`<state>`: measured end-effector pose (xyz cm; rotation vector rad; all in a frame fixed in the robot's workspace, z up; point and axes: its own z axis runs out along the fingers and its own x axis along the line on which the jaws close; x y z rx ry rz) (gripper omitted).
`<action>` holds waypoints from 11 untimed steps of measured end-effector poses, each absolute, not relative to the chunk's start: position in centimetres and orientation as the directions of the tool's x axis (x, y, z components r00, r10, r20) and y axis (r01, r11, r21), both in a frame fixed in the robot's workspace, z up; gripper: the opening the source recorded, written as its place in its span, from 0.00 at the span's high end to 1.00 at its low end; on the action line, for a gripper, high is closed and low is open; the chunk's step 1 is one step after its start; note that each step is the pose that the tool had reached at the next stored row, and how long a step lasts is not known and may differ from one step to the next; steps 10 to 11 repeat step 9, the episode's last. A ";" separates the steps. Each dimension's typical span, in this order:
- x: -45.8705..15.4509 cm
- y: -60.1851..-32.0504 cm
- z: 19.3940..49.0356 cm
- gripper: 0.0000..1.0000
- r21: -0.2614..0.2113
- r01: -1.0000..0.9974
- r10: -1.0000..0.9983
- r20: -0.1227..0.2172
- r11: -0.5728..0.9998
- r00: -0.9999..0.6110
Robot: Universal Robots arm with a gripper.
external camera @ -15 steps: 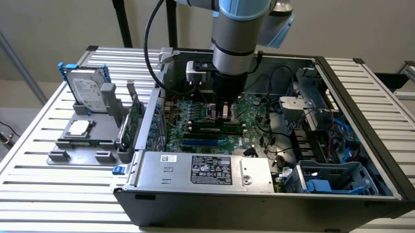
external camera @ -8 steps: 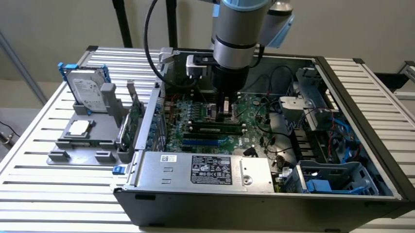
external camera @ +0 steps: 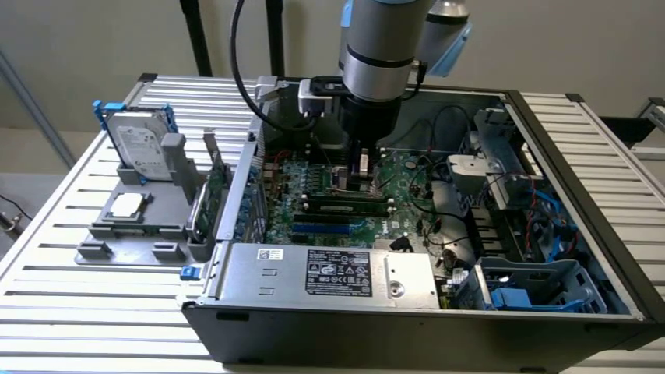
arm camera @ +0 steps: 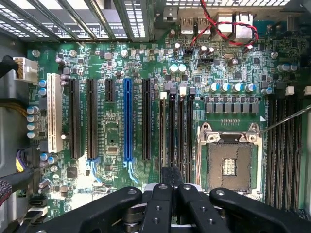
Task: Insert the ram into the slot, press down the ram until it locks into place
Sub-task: 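Press down the ram until it locks into place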
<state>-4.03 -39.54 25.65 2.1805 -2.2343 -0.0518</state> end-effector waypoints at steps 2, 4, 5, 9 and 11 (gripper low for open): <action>-4.0 -39.5 25.6 0.89 0.037 -0.999 -1.000 -0.009 0.024 -0.025; -4.0 -39.5 25.6 0.89 0.037 -0.999 -1.000 -0.009 0.024 -0.025; -4.0 -39.5 25.6 0.89 0.037 -0.999 -1.000 -0.009 0.024 -0.025; -4.0 -39.5 25.6 0.89 0.037 -0.999 -1.000 -0.009 0.024 -0.024; -4.0 -39.5 25.6 0.89 0.037 -0.999 -1.000 -0.009 0.024 -0.024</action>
